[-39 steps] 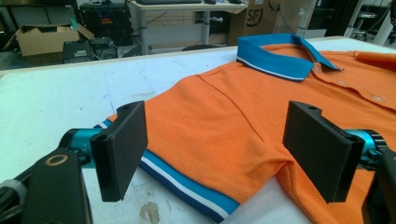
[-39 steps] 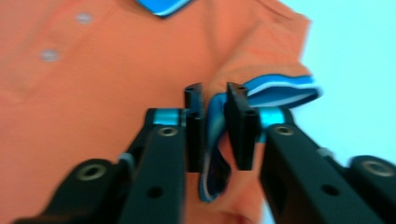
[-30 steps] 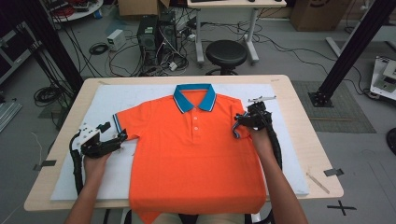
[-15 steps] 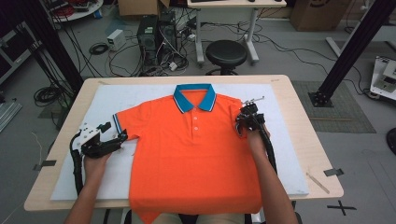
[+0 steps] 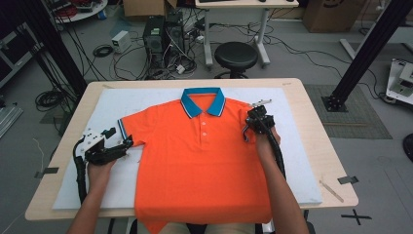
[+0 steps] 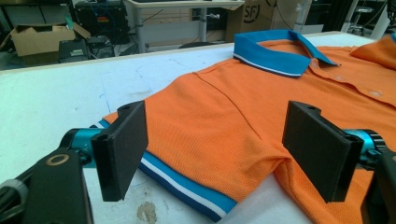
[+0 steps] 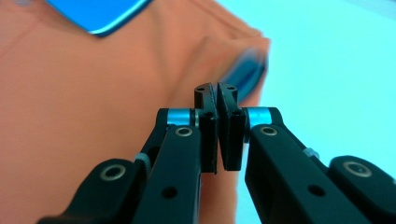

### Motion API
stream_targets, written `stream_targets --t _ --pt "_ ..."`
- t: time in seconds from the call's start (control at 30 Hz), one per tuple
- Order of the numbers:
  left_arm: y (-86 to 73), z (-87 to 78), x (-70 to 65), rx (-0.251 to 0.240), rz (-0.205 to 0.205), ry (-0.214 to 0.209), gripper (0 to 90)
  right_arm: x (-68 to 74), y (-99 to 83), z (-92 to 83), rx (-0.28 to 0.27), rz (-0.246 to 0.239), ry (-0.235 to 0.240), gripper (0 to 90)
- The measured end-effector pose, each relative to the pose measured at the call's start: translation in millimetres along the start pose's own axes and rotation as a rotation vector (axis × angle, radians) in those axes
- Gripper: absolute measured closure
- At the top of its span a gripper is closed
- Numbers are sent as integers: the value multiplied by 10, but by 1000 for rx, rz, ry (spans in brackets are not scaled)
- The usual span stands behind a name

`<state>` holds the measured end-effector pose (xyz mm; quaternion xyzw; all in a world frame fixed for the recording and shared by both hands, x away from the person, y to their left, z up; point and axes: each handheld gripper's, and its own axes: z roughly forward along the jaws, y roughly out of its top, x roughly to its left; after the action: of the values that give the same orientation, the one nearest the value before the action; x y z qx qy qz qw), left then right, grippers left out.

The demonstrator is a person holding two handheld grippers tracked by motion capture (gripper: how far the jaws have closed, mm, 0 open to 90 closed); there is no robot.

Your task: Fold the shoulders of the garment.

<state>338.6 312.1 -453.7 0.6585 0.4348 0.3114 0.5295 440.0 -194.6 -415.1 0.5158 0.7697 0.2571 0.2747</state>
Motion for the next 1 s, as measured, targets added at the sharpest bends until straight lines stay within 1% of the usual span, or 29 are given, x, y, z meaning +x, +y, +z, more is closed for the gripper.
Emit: stream_targets --t 0.03,0.1,0.13,0.17,0.23,0.27,0.33,0.37,0.4,0.43,0.47,0.5,0.53,0.57,0.6,0.67,0.7,0.73,0.77,0.8,0.83,0.87,0.9,0.93,0.97,1.0 --pt "0 1 1 1 0 -1 226 -2 5 -6 -9 -9 19 900" --pt "1 1 1 2 -1 -1 226 2 9 -2 -21 1 66 900" --pt "0 1 1 1 0 -1 227 13 12 4 -10 13 74 886" --pt "0 1 1 1 1 -2 227 17 12 13 -6 17 69 787" --pt "0 0 0 1 2 -2 227 13 3 49 15 39 44 614" --pt "0 1 -2 1 1 -3 227 3 -7 89 44 61 37 553" --pt "0 1 -1 1 0 -4 227 -11 -31 158 88 87 44 524" --pt "0 1 -1 1 0 -4 227 -11 -31 158 88 87 44 524" --pt "0 1 1 1 1 -2 227 -7 -42 203 112 98 57 599" --pt "0 1 2 1 0 -3 227 -7 -42 203 112 98 57 599" --pt "0 1 2 0 -3 -2 227 9 -32 201 102 58 62 802" --pt "0 1 2 1 -3 -2 227 9 -32 201 102 58 62 802" --pt "0 1 3 1 -4 -2 227 33 -6 173 82 14 52 863" --pt "0 1 3 1 -4 -2 228 33 -6 173 82 14 52 863" --pt "0 1 4 1 -4 -3 227 53 22 123 51 -8 58 881" --pt "1 3 4 2 -6 -4 228 92 44 60 0 -25 78 880" --pt "1 3 4 2 -6 -4 227 92 44 60 0 -25 78 880" --pt "1 5 5 3 -3 -4 228 151 71 -8 -56 -39 95 871" --pt "1 5 5 3 -3 -4 228 151 71 -8 -56 -39 95 871" --pt "2 4 4 4 -2 -3 227 211 103 -57 -94 -71 115 778" --pt "2 4 4 4 -2 -3 227 211 103 -57 -94 -71 115 778" --pt "1 3 2 3 -2 -2 227 238 119 -63 -85 -77 84 674" --pt "1 3 2 3 -2 -2 227 238 119 -63 -85 -77 84 674" --pt "1 2 1 3 -2 -3 227 232 118 -64 -82 -65 79 669" --pt "1 2 2 2 -2 -3 228 216 113 -63 -83 -57 84 664" --pt "1 3 3 2 -3 -3 228 202 107 -61 -78 -43 81 637"
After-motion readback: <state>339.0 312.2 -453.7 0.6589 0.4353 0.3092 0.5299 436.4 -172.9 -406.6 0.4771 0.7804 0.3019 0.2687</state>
